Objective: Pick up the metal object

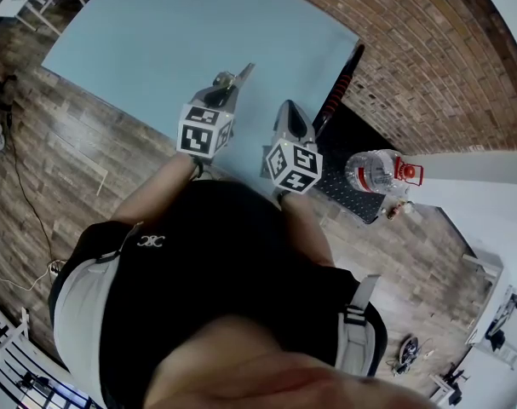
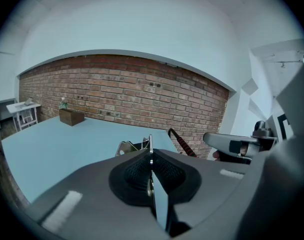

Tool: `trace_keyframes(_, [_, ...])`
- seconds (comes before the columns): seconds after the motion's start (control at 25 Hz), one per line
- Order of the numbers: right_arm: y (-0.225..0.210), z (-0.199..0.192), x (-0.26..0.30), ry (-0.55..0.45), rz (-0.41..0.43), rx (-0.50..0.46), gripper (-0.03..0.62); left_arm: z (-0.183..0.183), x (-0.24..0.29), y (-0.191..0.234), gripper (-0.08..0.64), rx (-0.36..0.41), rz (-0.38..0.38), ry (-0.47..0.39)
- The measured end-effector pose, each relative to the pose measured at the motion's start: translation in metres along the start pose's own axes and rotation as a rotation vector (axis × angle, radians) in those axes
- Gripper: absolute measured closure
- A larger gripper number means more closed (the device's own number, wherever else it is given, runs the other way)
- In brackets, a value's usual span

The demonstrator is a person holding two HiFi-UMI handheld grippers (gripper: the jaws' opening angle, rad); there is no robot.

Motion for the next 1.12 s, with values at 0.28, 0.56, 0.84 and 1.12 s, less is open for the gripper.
trace_keyframes(0.28, [0.0051,-0.0005,0.0023,0.009,-0.013,-0.005,0.581,0.0,0.0016,0.0054,0.555,0.0,-0.014,0.009])
trace_keyframes(0.56, [0.0063,-0.0013,-0.0002,0.013,-0.021,-0.003,0.581,-0.001,0.0015,0.0051,0.555,0.005,-0.021,0.017])
trace_keyframes(0.84, [0.01,-0.0028,-0.0022,0.014,-0.019,-0.004,0.58,-0.0037,-0.0009,0.0061,0.555,0.01,-0.022,0.022])
trace_keyframes(1.12, [0.0094,-0.0055,-0.0052,0.018,-0.016,-0.01,0.581,-0.0076,-0.0025,0.0037,0.555,0.012,-0.02,0.028])
Point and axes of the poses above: the fingertips, and each gripper's own axes: x forward along the fingers, y to its left, z out of its top, the point moved 10 cm from there along -x, backward along the fingers, and after that the axes turned 7 degrees about -x, right-handed, at the moved point
